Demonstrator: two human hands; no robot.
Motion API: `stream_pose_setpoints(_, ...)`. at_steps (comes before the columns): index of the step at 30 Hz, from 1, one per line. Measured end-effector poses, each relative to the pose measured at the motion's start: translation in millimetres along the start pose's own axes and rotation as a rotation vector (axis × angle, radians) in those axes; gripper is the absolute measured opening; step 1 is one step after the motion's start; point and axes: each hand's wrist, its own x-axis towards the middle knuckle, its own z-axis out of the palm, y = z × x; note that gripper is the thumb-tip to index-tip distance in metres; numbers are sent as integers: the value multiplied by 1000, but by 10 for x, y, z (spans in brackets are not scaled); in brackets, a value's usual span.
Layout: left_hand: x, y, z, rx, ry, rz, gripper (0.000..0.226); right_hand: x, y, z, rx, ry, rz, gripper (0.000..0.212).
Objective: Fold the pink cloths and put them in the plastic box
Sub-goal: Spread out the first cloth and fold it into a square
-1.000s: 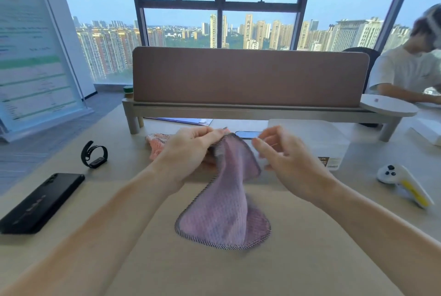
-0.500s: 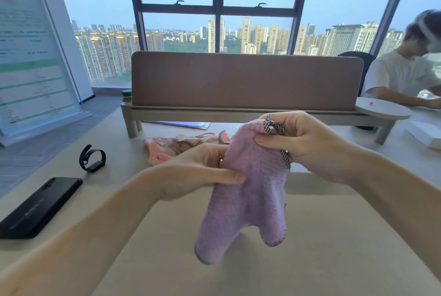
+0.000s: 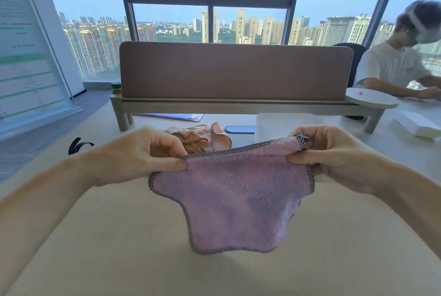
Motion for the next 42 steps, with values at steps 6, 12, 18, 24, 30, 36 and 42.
stream_pose_setpoints(6, -150, 557, -101, 139, 107, 249, 14, -228, -208, 13, 98, -23, -98, 28)
stream_pose_setpoints(12, 233, 513, -154, 333, 145, 49, 11, 23, -227, 129, -224, 283, -87, 26)
stream_pose_setpoints(18, 380, 472, 148, 333, 77, 57, 16, -160, 355, 1294, -326, -12, -82, 53)
stream_pose_setpoints(24, 449, 678, 185, 416, 201, 43, 23, 333, 394, 1527, -293, 318, -144, 24)
stream_pose_setpoints(30, 390, 711, 168, 193, 75, 58, 8, 511, 516, 1259, -402, 465, -199, 12)
stream_pose_setpoints(36, 262, 389, -175, 200, 144, 41, 12, 311, 762, 611, -429, 316, -131, 16)
stream_pose_setpoints(42, -49, -16, -349, 32, -43, -10, 28, -27, 267, 156, -248, 182, -176, 13)
